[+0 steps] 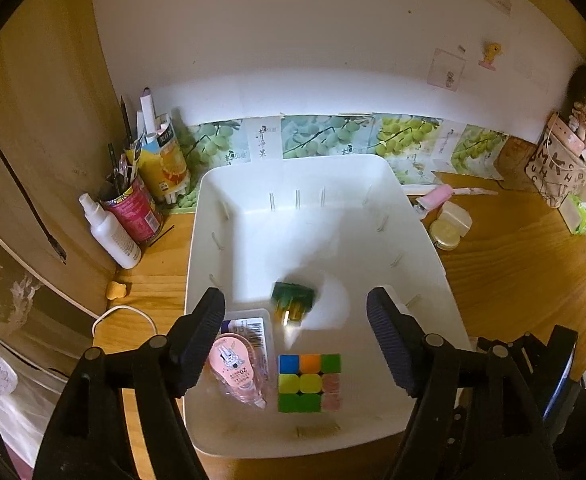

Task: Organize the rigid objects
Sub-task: 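Open the left tool to drop the green jar into the tray, then move the left tool to the gold round tin and close on it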

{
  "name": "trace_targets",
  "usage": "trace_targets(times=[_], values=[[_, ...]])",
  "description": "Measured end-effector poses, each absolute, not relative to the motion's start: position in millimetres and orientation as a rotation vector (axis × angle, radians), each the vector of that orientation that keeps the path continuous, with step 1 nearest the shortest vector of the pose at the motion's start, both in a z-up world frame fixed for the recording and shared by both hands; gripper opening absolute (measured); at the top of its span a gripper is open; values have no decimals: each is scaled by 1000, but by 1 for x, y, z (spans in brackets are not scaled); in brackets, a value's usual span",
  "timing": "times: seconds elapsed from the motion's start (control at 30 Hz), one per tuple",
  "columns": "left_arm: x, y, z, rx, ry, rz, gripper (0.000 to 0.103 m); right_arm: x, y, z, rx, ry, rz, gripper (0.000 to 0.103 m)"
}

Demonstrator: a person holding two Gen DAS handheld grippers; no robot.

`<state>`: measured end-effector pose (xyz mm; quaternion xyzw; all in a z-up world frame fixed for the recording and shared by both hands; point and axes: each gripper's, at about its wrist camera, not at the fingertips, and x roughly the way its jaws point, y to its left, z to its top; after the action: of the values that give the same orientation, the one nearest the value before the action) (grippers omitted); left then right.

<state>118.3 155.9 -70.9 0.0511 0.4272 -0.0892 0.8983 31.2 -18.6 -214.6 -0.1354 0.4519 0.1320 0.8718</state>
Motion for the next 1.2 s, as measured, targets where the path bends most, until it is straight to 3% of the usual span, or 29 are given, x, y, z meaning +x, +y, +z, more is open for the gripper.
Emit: trace_targets(times=[0.43, 0.7, 0.87, 0.93, 1.07, 1.2], values=[[103, 96, -37, 133, 820, -197, 77, 30, -28, -216, -323, 852, 410, 80], [111, 44, -36, 173, 881, -269, 77, 34, -44, -220, -329, 877, 505, 57], [132, 3, -50, 250, 975, -277, 77, 35, -64, -220, -299, 901, 562, 29], [142, -10, -58, 262, 1016, -291, 77, 35, -72, -220, -293, 907, 578, 23], [166, -40, -86, 332, 1160, -306, 77, 36, -89, -220, -295, 914, 592, 23], [182, -64, -105, 416, 1194, -304, 77, 38, -109, -219, -278, 925, 595, 23]])
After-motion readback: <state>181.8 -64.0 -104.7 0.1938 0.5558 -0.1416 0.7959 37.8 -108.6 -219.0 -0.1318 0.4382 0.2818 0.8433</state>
